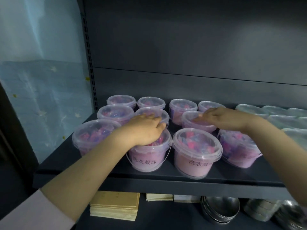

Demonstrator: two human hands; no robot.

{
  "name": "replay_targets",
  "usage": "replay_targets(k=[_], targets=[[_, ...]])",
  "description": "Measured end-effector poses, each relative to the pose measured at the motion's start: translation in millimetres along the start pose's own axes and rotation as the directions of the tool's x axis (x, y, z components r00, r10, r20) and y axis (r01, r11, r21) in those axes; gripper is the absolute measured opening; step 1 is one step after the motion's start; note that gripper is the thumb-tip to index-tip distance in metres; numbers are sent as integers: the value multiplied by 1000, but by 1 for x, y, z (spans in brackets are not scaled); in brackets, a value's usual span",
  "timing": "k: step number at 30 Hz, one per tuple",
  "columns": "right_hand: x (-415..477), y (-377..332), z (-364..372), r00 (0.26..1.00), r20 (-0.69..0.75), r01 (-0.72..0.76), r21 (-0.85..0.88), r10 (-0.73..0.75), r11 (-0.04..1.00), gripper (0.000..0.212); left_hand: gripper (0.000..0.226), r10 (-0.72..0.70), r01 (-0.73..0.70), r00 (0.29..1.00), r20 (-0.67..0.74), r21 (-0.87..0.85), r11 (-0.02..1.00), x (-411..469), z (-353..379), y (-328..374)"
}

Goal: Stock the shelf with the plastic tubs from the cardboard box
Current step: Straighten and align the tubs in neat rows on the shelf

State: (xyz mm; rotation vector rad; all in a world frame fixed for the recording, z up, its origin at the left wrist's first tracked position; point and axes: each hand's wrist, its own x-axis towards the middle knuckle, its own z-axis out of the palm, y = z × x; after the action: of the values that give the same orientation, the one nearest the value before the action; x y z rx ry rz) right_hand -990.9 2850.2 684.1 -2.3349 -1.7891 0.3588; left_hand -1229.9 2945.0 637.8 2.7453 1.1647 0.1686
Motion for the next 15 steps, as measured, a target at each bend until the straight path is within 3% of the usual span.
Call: replay_targets(k=[3,6,13,15], targets=[[4,-21,10,995,42,92,19,-92,996,58,56,16,-16,1000,-4,3,1000,3,2,-3],[12,-32,15,995,53,91,-11,-90,996,58,56,34,-34,999,-1,-8,999,5,5,-5],[14,-32,10,998,44,42,9,-43,999,92,58,37,-37,999,6,15,999,10,5,-5],[10,-31,12,996,42,81,35,-83,996,74,58,30,-31,999,11,21,999,9,5,-5]])
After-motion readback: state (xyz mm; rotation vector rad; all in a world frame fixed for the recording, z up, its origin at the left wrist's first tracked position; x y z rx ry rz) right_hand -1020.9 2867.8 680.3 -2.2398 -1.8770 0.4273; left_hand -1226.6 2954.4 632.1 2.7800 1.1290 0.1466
